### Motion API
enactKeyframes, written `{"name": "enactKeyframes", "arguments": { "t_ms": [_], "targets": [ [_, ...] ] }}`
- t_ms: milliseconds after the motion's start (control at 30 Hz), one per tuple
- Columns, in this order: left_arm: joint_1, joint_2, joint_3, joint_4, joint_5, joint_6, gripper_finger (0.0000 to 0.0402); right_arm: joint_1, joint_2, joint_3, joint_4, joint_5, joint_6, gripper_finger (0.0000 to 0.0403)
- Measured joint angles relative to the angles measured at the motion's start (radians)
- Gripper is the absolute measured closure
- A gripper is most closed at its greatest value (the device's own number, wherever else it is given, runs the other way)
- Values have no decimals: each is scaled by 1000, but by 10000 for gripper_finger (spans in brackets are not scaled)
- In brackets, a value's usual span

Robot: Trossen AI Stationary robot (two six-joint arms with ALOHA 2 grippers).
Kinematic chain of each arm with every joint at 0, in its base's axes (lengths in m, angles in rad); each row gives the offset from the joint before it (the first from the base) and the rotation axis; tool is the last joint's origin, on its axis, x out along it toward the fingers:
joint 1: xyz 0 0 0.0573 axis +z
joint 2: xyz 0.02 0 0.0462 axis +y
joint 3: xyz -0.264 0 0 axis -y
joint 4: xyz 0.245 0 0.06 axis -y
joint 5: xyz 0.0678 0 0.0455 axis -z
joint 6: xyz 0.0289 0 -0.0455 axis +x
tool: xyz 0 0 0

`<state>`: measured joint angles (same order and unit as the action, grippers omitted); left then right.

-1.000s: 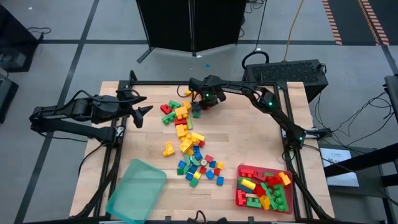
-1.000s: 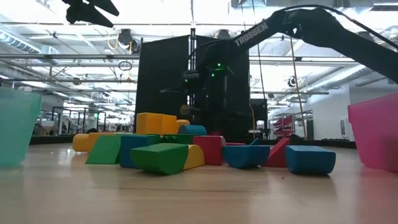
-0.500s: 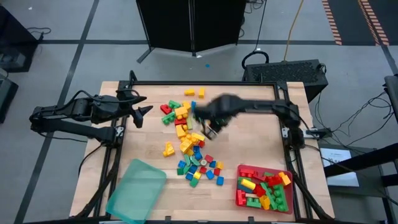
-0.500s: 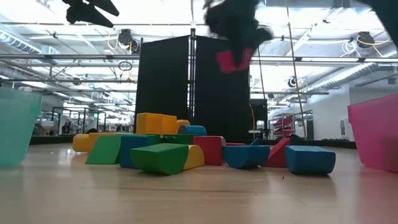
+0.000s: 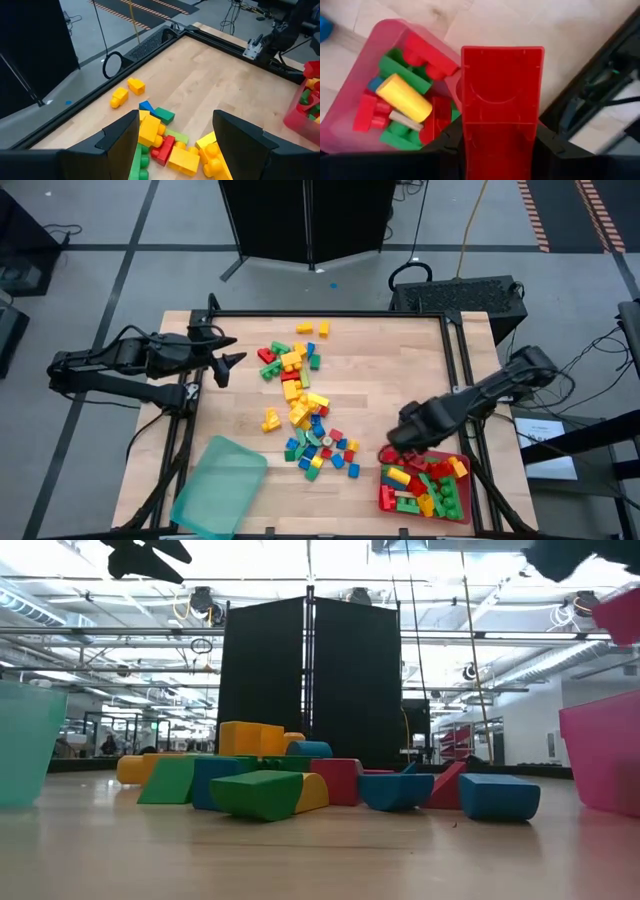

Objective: Sort blocks by size
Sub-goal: Put the 2-stud red game piece into the pink bin

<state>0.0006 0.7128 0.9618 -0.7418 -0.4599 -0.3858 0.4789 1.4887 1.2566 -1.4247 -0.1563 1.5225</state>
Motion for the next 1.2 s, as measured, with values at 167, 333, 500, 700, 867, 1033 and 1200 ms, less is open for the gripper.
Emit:
{"name": "enactKeyframes", "arguments": {
  "t_ms": [167, 333, 500, 700, 867, 1033, 1200],
  "targets": [
    [0, 0, 0, 0, 4, -1, 146, 89, -39, -111, 140, -54, 15, 287],
    [0, 0, 0, -1, 4, -20, 146, 138, -16, -170, 255, -81, -17, 287],
    [0, 0, 0, -1, 4, -26, 146, 146, -16, -205, 256, -86, -70, 287],
    [0, 0, 0, -1, -4, -26, 146, 139, -16, -265, 273, -98, -179, 287],
    [0, 0, 0, -2, -5, -27, 146, 145, -15, -305, 330, -165, -245, 287],
    [0, 0, 0, -4, -6, -27, 146, 144, -15, -311, 297, -161, -262, 254],
    [0, 0, 0, -4, -8, -26, 146, 144, -15, -310, 304, -192, -264, 173]
  ]
}}
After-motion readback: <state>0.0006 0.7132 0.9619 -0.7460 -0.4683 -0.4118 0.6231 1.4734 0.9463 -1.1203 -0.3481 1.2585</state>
